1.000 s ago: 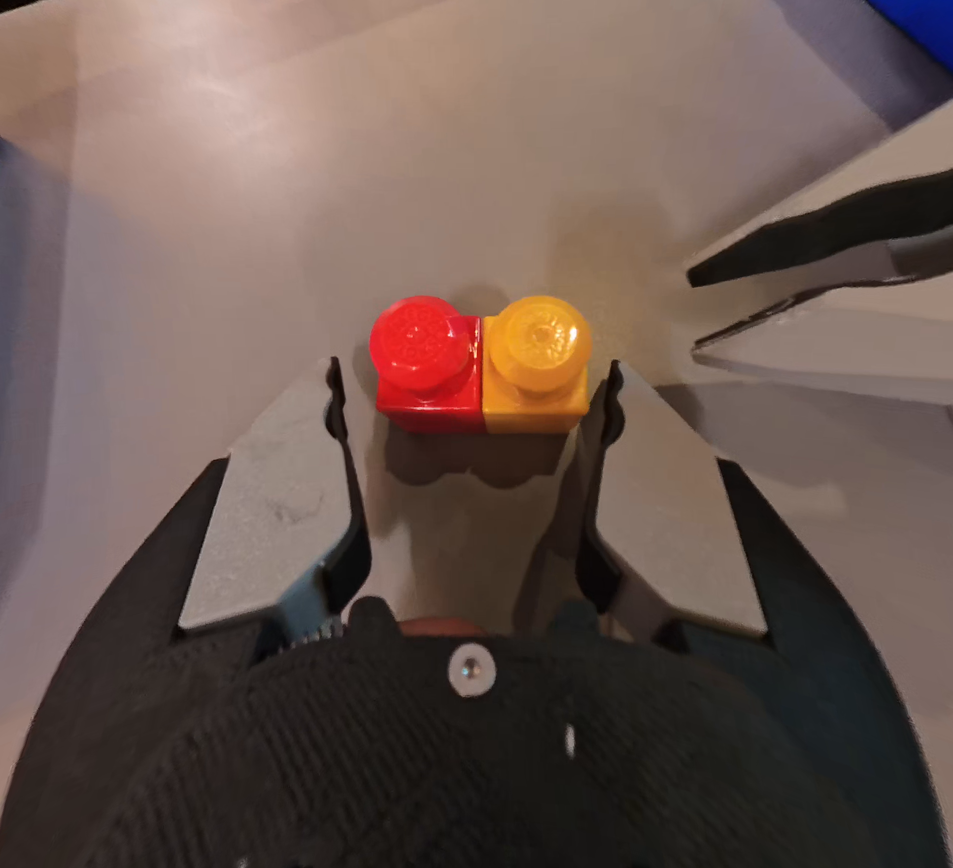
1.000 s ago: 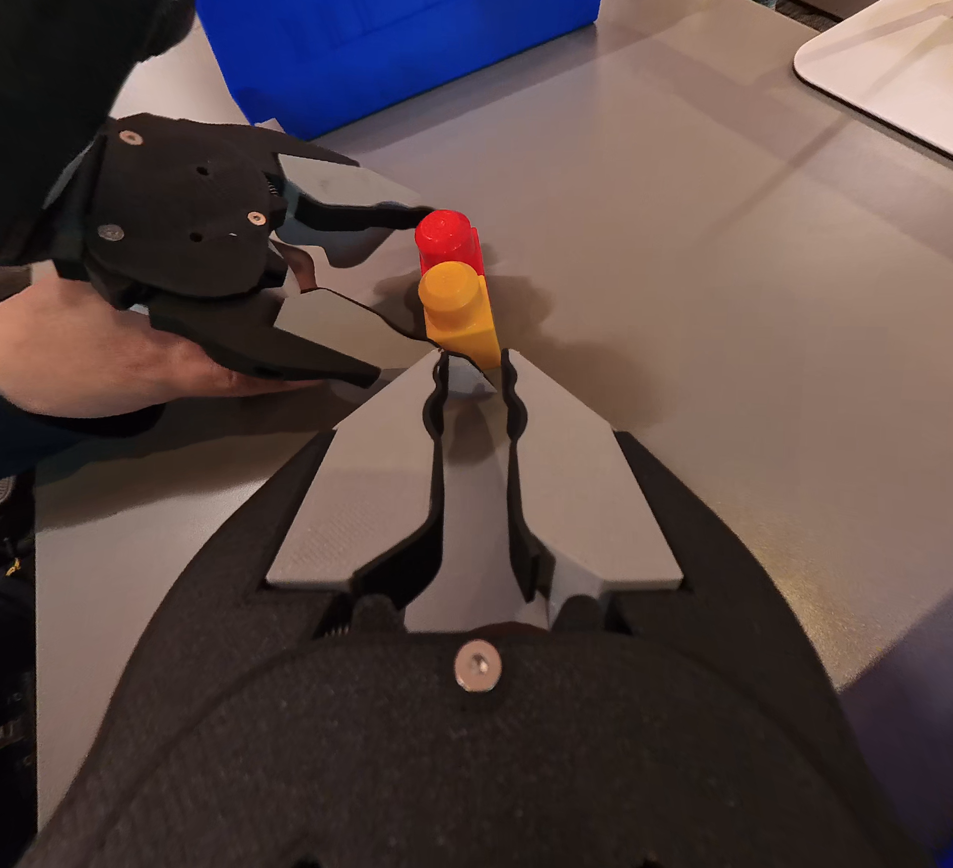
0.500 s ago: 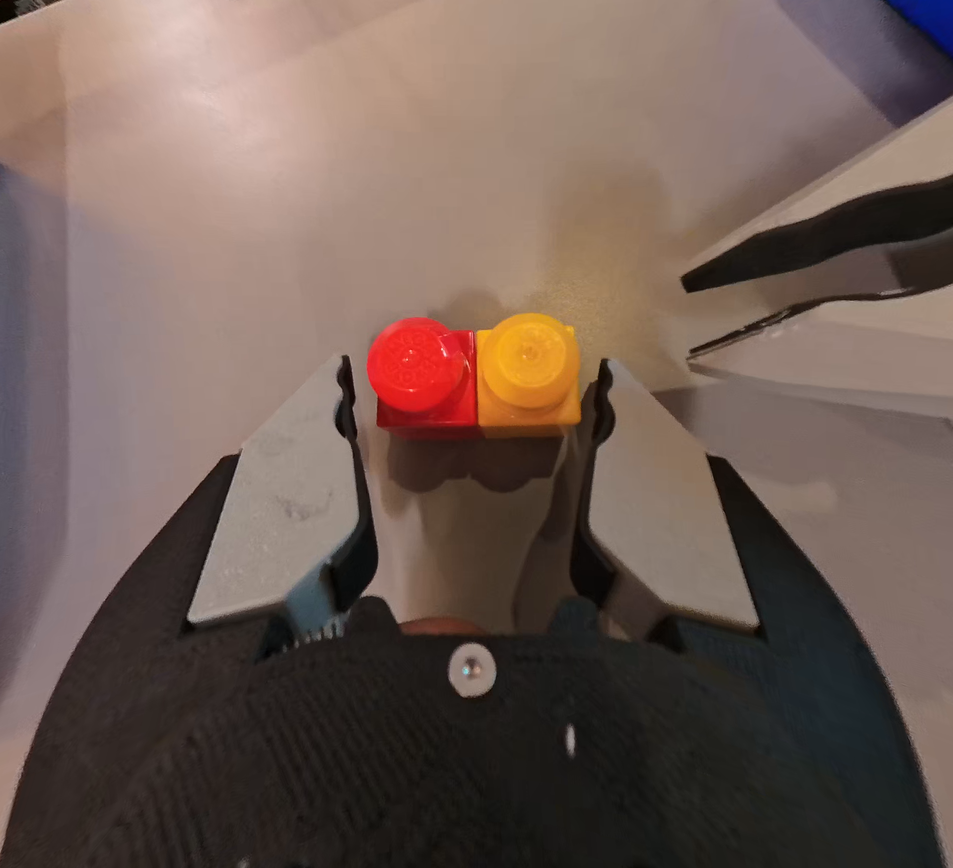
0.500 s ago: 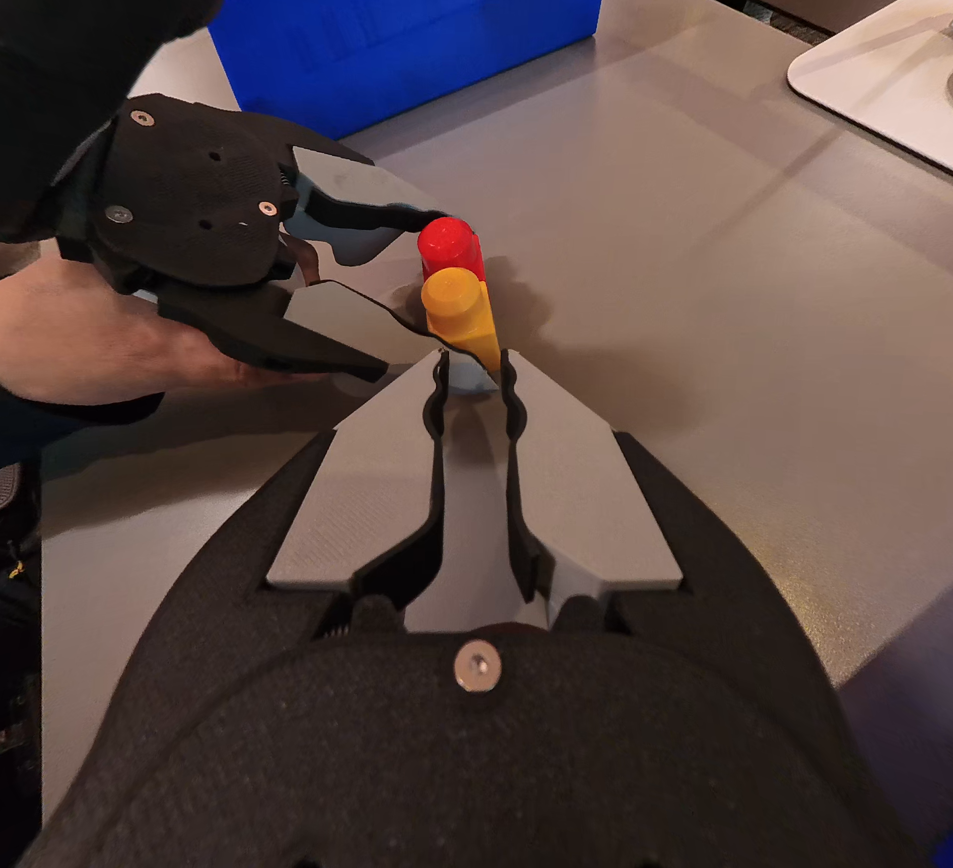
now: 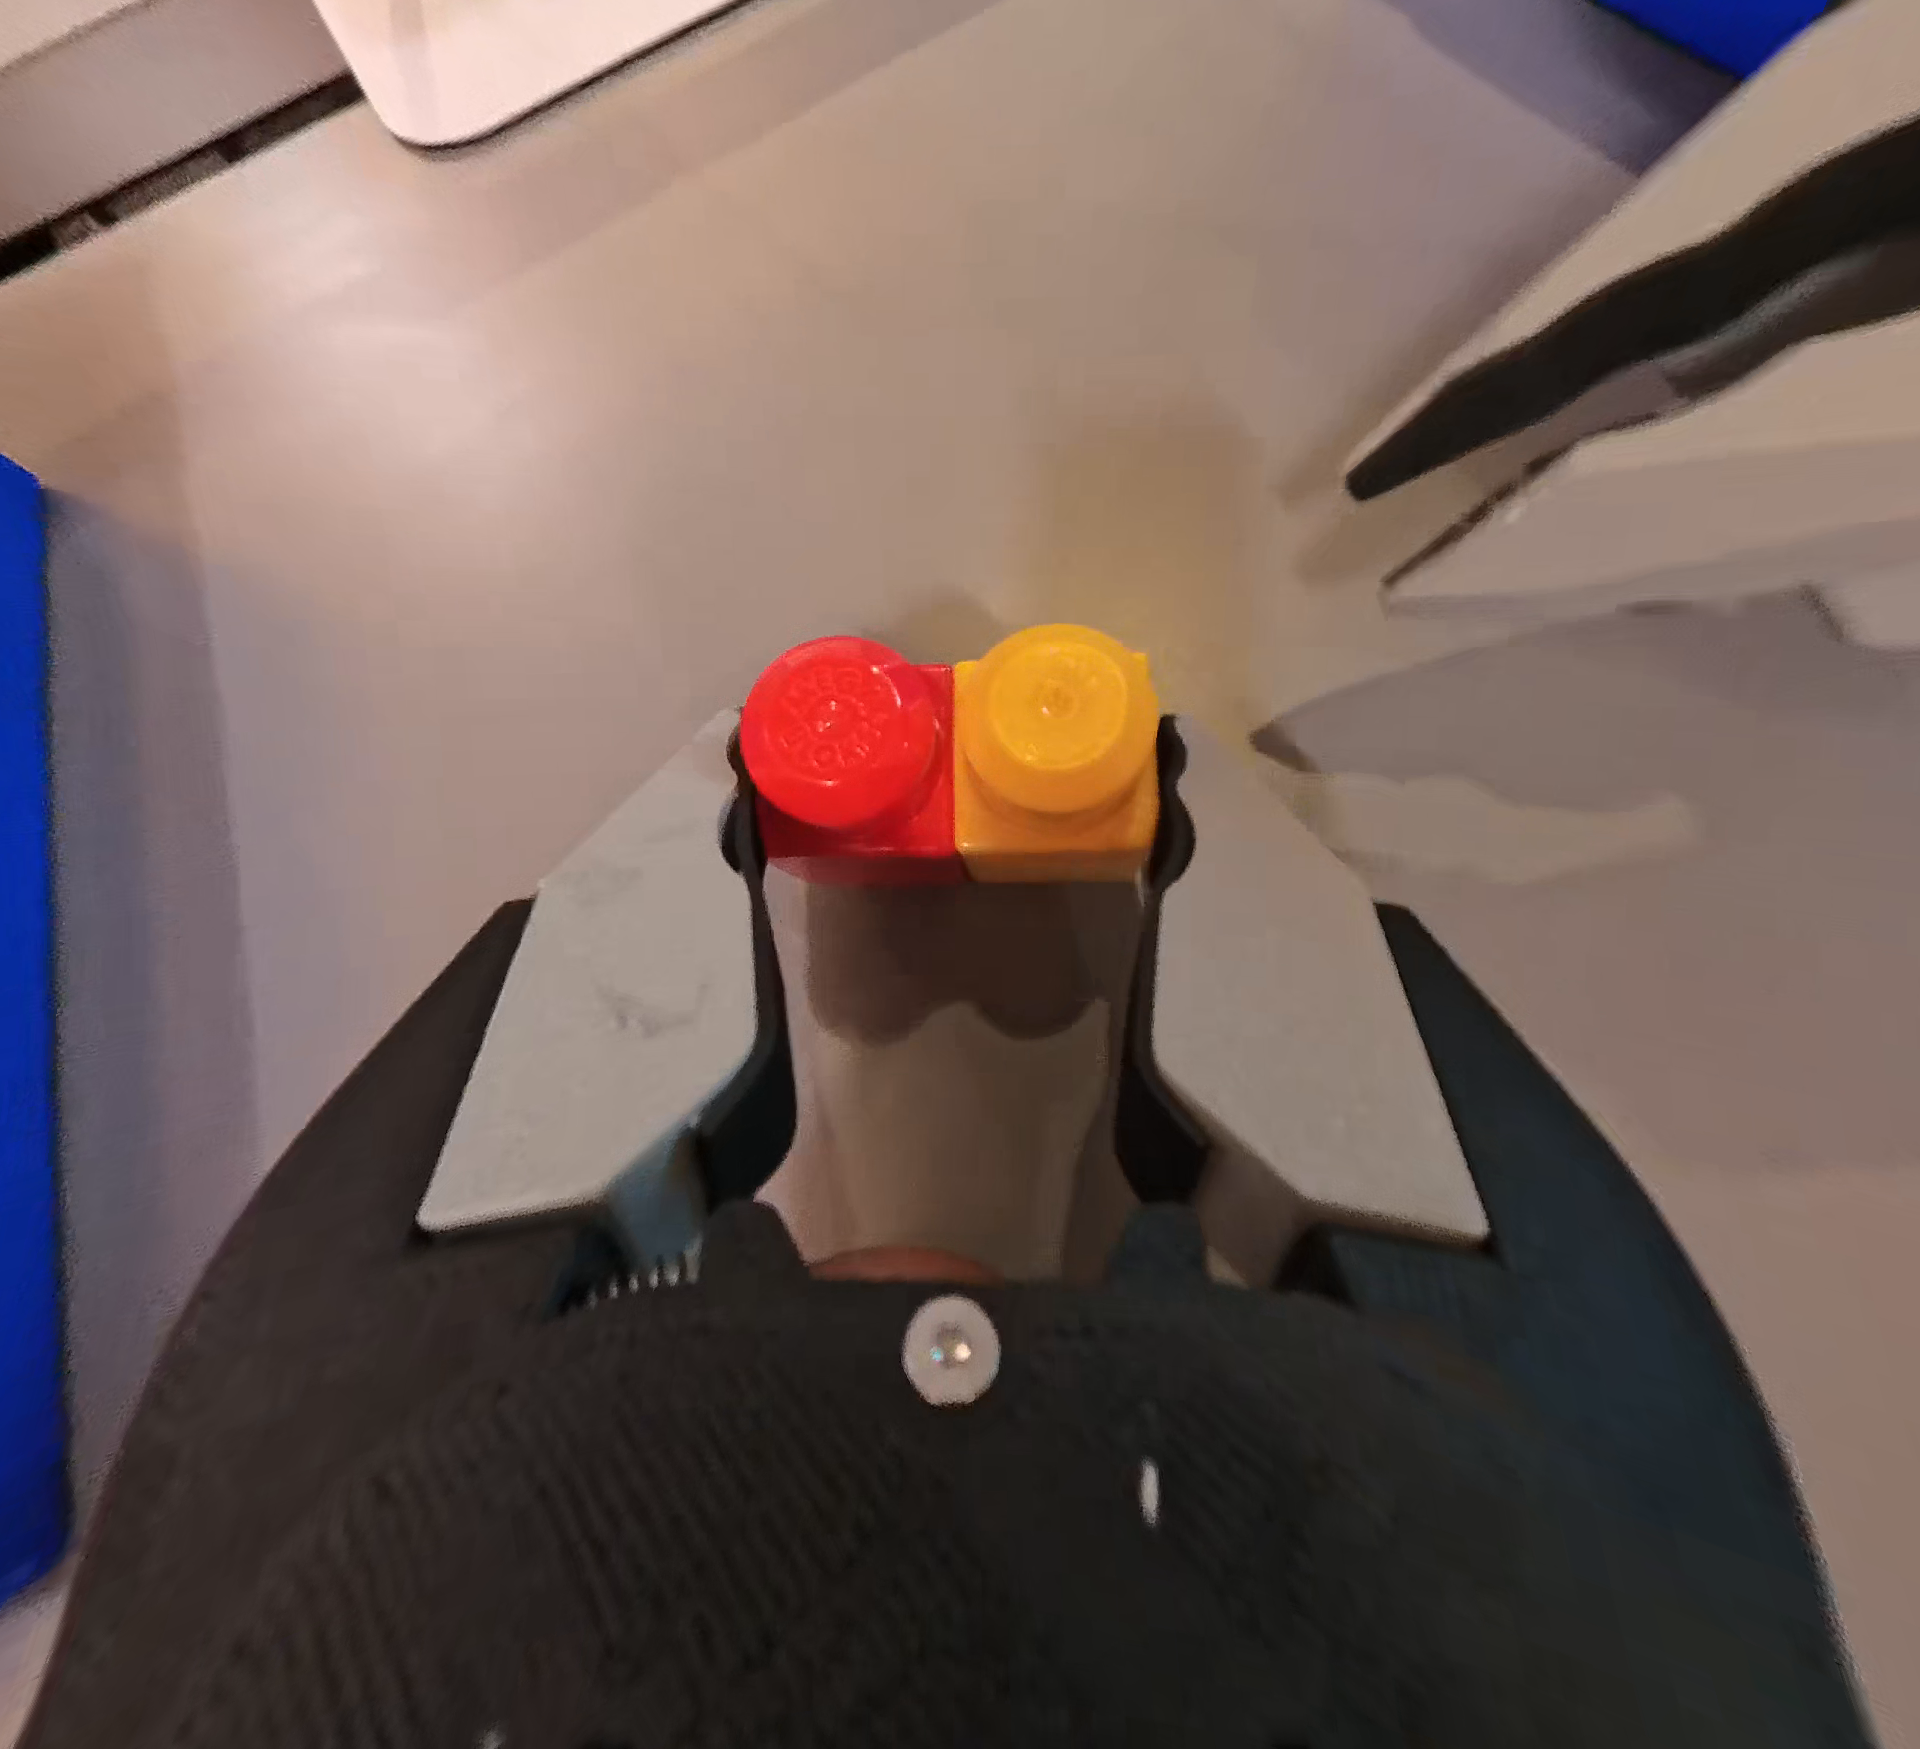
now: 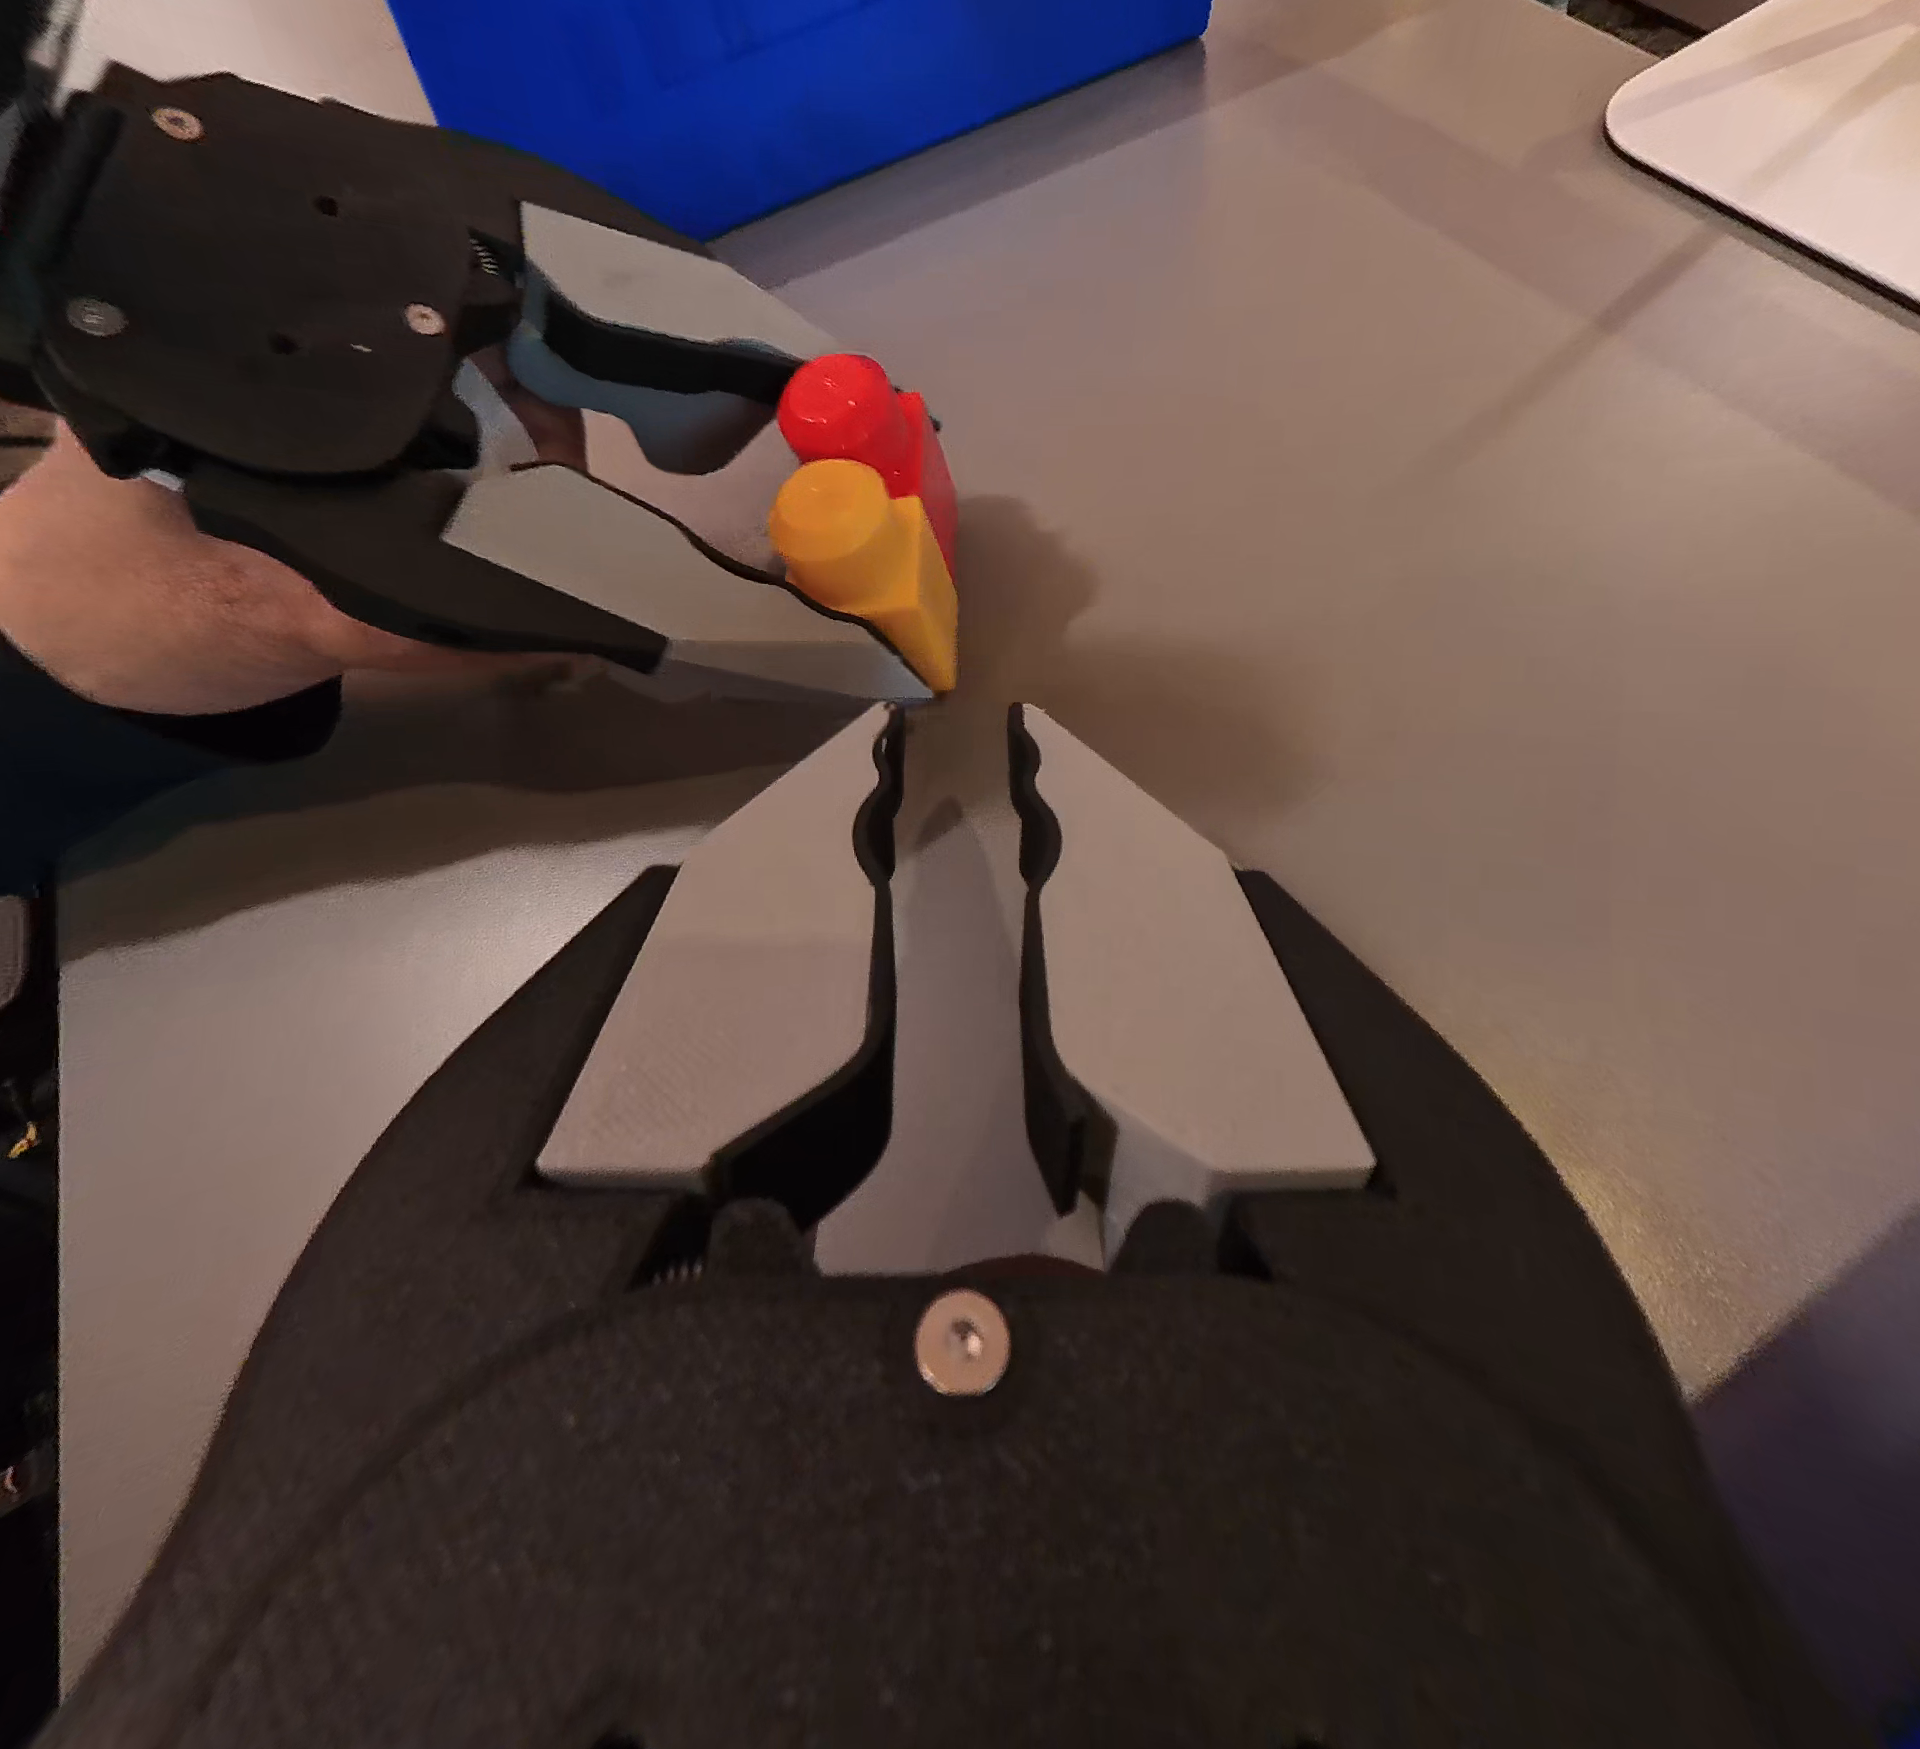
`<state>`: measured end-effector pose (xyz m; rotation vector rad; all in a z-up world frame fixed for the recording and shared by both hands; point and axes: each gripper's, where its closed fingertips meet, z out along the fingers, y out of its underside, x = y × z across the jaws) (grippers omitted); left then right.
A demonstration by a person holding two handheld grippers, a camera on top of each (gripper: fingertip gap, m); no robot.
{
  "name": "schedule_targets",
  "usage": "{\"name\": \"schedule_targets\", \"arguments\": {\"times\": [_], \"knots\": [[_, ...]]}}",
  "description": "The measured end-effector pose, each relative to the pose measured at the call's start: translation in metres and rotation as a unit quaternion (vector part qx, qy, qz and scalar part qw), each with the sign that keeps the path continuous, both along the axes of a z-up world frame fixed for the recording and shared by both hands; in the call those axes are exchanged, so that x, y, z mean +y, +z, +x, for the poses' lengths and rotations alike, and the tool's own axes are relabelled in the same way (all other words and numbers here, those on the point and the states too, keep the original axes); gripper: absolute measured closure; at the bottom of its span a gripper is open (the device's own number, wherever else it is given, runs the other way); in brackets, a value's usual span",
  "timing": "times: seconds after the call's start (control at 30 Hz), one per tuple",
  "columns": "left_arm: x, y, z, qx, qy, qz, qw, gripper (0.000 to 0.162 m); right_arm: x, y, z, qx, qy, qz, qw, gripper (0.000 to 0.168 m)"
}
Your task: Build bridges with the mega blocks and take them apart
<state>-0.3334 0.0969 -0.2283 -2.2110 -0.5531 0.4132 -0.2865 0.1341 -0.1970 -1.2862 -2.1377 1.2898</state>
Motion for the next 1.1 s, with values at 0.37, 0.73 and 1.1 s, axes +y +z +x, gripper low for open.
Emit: {"name": "schedule_targets", "arguments": {"times": [0.37, 0.73, 1.1], "knots": [[-0.048, 0.025, 0.03, 0.014, -0.084, 0.1, 0.991, 0.088, -0.024, 0.031, -0.021, 0.08, 0.008, -0.005, 0.997, 0.144], [-0.066, 0.042, 0.049, -0.002, -0.132, 0.189, 0.973, 0.088, -0.143, 0.12, -0.126, 0.079, 0.101, 0.081, 0.988, 0.137], [-0.083, 0.047, 0.041, -0.025, -0.098, 0.224, 0.969, 0.088, -0.219, 0.083, -0.245, -0.063, 0.136, 0.229, 0.962, 0.137]]}}
